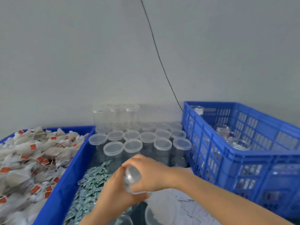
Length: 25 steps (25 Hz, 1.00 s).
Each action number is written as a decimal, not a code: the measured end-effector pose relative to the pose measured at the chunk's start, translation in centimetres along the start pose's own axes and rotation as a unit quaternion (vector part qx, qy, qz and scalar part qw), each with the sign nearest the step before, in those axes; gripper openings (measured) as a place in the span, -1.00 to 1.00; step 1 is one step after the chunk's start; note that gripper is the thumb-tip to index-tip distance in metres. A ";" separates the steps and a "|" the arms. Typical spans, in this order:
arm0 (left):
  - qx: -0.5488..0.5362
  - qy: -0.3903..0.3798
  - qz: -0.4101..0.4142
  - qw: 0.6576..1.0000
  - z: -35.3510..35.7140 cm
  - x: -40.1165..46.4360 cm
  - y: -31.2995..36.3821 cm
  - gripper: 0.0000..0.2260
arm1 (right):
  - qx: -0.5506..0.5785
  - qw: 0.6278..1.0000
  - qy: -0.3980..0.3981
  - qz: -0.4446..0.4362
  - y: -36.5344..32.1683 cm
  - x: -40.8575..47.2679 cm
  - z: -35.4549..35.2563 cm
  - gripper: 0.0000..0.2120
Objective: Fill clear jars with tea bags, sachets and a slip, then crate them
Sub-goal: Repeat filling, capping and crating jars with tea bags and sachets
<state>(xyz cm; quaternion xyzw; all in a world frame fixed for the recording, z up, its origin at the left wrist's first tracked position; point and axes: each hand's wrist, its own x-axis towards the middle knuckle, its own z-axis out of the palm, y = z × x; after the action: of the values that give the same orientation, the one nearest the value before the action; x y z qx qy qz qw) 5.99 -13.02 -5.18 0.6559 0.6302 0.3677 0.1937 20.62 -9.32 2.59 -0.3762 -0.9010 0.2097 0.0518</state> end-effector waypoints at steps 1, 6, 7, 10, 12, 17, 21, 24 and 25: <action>0.002 -0.006 -0.009 1.000 0.0 -0.2 0.1 -0.01 | 0.014 1.000 -0.009 -0.018 0.0 -0.1 -0.1 -0.43; -0.008 -0.026 0.030 0.999 0.0 -1.3 0.2 -0.11 | -0.004 0.998 0.033 0.059 0.0 -0.3 0.4 -0.24; -0.004 -0.025 0.046 0.999 -0.1 -1.5 0.3 -0.16 | -0.054 0.994 0.010 0.095 0.2 -0.4 0.3 -0.16; 0.018 -0.029 0.073 0.997 -0.1 -1.7 0.0 -0.22 | -0.054 0.985 -0.076 0.145 0.3 -0.8 -0.3 -0.21; 0.006 -0.028 0.051 0.998 0.0 -1.6 -0.9 -0.24 | -0.042 0.993 -0.073 0.086 0.3 -1.1 -0.8 -0.32; -0.063 0.037 -0.045 0.996 -1.0 -1.8 -3.4 -0.19 | -0.047 0.997 0.004 0.060 2.3 -1.7 -2.0 -0.24; -0.077 0.098 -0.079 0.989 -2.2 -2.1 -3.7 -0.03 | -0.064 0.969 -0.176 0.163 5.7 -1.1 0.7 -0.12; -0.074 0.128 -0.065 0.987 -2.7 -2.6 -4.0 -0.09 | 0.117 0.974 -0.007 0.195 7.0 0.0 2.6 -0.04; -0.076 0.144 -0.062 0.985 -3.0 -2.7 -4.1 -0.08 | 0.156 0.962 0.062 0.217 7.1 0.2 3.0 0.04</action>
<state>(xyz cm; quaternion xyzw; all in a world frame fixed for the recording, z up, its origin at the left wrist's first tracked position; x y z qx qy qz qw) 1.17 -15.71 -6.83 0.5391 0.6614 0.4922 0.1722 24.40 -5.72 -3.15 -0.5623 -0.7489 0.3299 0.1187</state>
